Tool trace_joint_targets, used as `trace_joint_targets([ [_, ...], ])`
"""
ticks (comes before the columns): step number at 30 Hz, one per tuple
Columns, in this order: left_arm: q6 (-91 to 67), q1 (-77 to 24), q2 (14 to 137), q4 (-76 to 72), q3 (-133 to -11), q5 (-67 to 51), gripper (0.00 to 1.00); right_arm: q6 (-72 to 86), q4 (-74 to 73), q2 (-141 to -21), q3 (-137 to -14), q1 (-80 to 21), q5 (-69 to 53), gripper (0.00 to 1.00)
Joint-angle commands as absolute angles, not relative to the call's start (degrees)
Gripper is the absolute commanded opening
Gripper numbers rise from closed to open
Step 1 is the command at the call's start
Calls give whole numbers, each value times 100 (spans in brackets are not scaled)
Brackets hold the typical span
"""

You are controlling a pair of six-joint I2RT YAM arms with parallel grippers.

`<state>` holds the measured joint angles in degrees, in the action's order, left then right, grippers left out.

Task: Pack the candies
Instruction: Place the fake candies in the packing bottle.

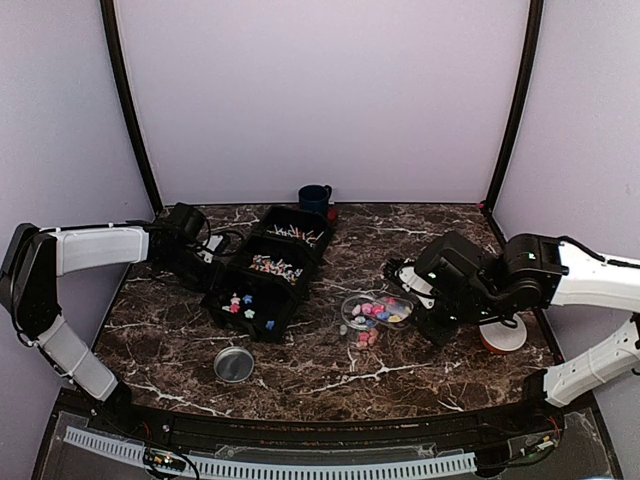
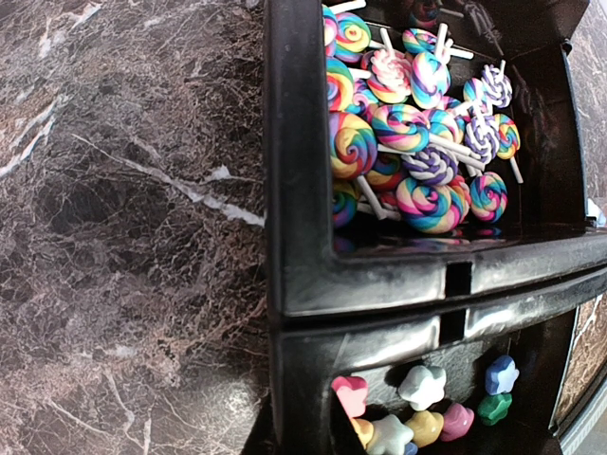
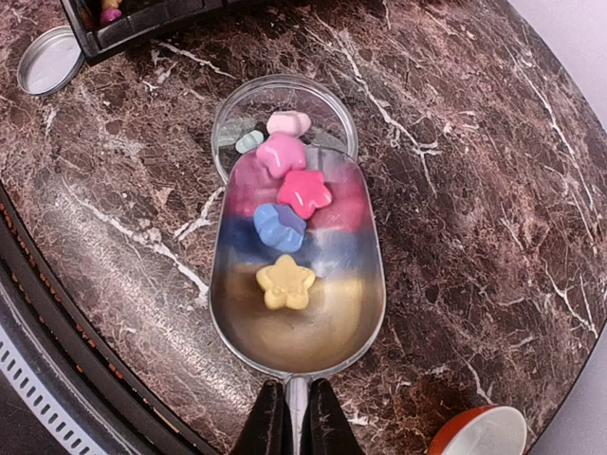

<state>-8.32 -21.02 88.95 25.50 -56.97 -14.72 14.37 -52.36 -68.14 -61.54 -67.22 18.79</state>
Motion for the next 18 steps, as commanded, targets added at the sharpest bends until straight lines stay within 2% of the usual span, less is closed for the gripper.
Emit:
trace_joint_targets([
  [1, -773, -2100, 8543, 1881, -6061, -1881, 0, 1641, -5447, -6892, -6434, -6806, 1845, 0],
  [18, -762, -2100, 8552, 1898, -6064, -1872, 0, 1927, -6335, -7377, -7146, -6982, 1806, 0],
])
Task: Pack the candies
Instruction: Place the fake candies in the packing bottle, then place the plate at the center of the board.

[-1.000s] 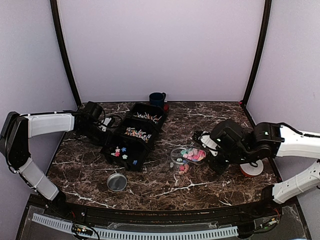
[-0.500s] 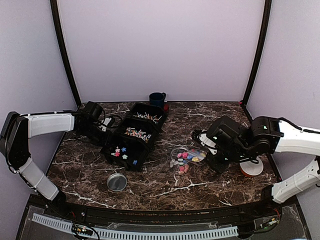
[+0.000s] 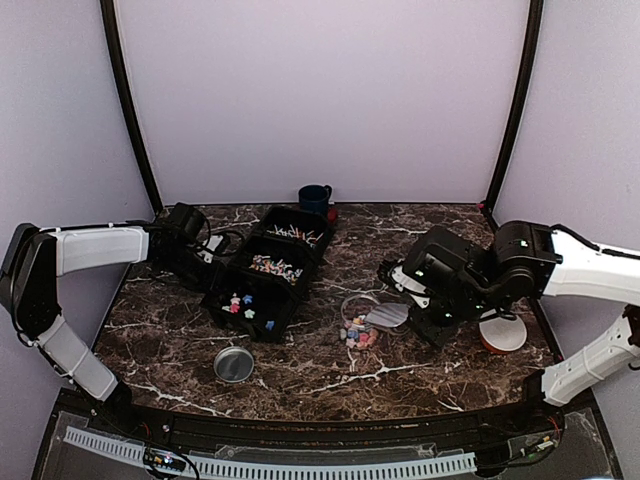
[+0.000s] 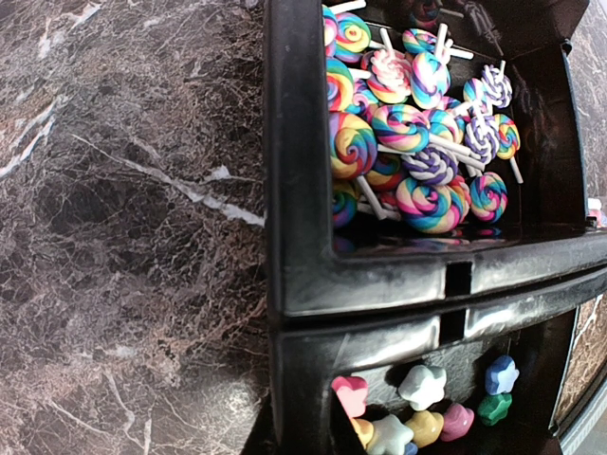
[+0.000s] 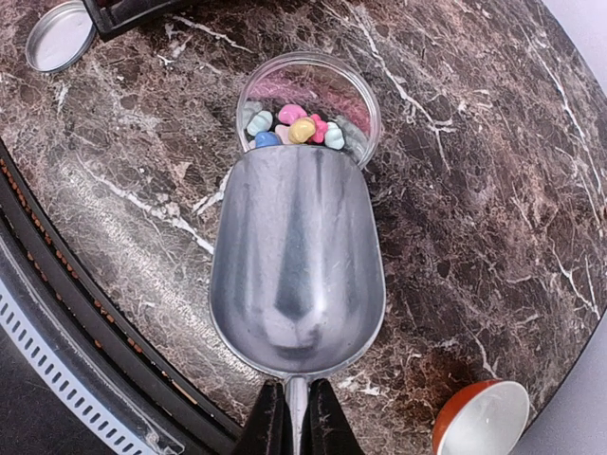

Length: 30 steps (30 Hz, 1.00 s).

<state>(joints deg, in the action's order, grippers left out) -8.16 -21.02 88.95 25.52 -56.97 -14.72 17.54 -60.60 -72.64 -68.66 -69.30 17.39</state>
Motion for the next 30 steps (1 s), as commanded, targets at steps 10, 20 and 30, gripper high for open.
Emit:
trace_joint_targets([
  [10, -698, -2101, 8524, 1907, -6065, -1953, 0, 1998, -6740, -7646, -7596, -6973, 2040, 0],
  [20, -582, -2101, 8490, 1855, -6028, -2261, 0, 1171, -5817, -7696, -7724, -6976, 3079, 0],
  [30, -367, -2109, 8724, 2273, -6152, -1950, 0, -5, -4428, -8280, -8077, -6893, 3699, 0],
])
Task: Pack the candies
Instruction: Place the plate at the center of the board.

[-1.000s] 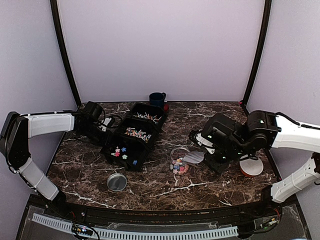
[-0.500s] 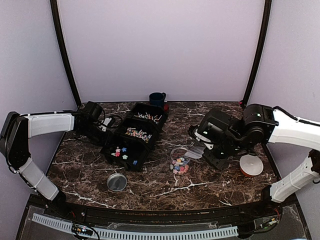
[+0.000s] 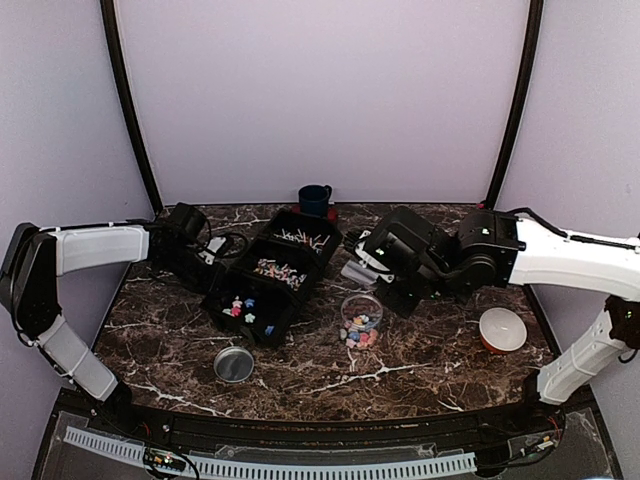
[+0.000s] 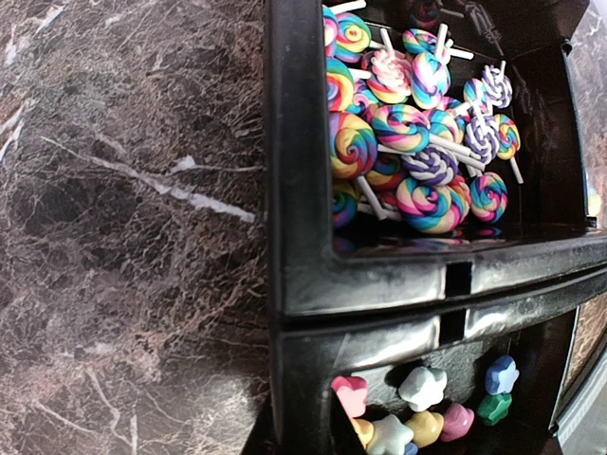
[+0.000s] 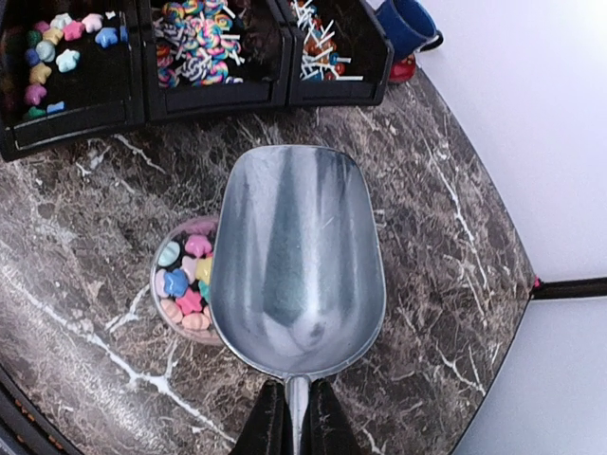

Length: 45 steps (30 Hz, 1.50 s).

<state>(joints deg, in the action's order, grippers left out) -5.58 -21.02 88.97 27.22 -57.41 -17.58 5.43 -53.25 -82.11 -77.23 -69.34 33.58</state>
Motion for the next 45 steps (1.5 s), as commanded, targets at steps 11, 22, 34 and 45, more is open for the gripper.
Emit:
trace_joint_targets([
  [11, -237, -2107, 9144, 2159, -6244, -1843, 0, -272, -3787, -8336, -8044, -6851, 3299, 0],
  [22, 26, -2109, 9408, 2052, -6235, -1710, 0, -273, -3402, -8233, -7629, -6846, 2939, 0],
  [34, 268, -1869, 9577, 2382, -6354, -1179, 0, -264, -3204, -8199, -7417, -6845, 2685, 0],
  [45, 218, -1831, 9288, 2776, -6469, -811, 56, -268, -3172, -7996, -7256, -6842, 2684, 0],
])
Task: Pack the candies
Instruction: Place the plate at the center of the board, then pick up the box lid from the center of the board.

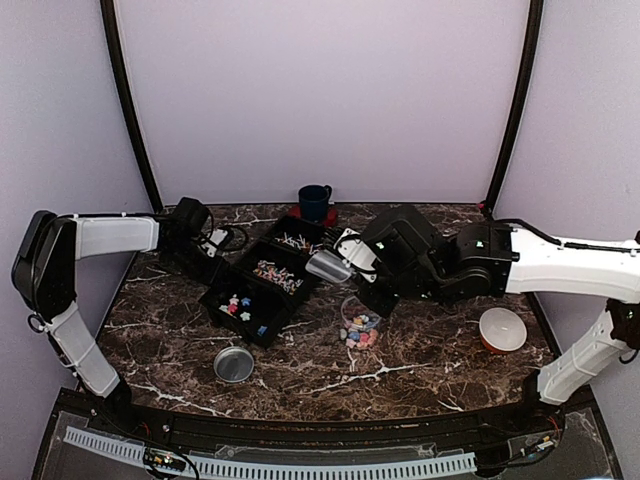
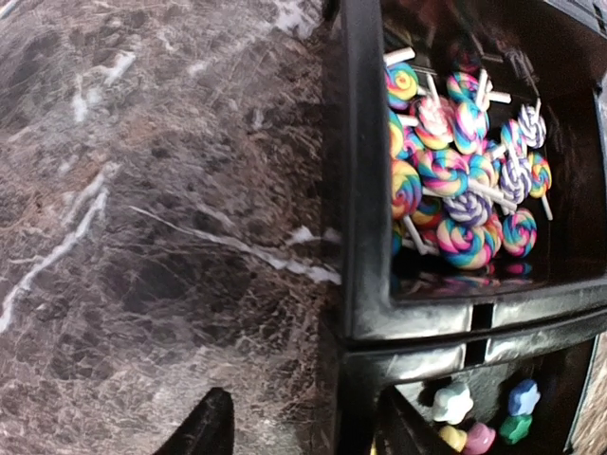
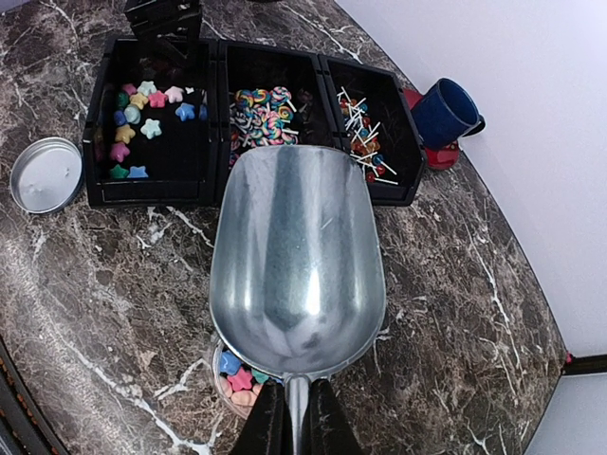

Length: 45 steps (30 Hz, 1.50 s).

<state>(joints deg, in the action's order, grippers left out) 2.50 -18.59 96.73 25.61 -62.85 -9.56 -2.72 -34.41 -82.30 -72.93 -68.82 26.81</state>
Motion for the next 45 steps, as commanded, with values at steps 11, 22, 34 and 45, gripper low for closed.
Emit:
trace_joint_targets([
  [11, -481, -2473, 7740, 3319, -5865, -575, 68, -211, -3178, -7685, -7097, -6698, 2929, 0],
  [22, -1803, -3012, 6619, 3368, -4686, -689, 60, -185, -3134, -7550, -7017, -6535, 3004, 0],
  [34, -2608, -4199, 6961, 3067, -3948, -450, 53, -124, -3172, -7420, -6932, -6513, 3042, 0],
  [45, -2616, -4406, 7566, 3051, -3770, -36, 50, -167, -3121, -7455, -6909, -6493, 2936, 0],
])
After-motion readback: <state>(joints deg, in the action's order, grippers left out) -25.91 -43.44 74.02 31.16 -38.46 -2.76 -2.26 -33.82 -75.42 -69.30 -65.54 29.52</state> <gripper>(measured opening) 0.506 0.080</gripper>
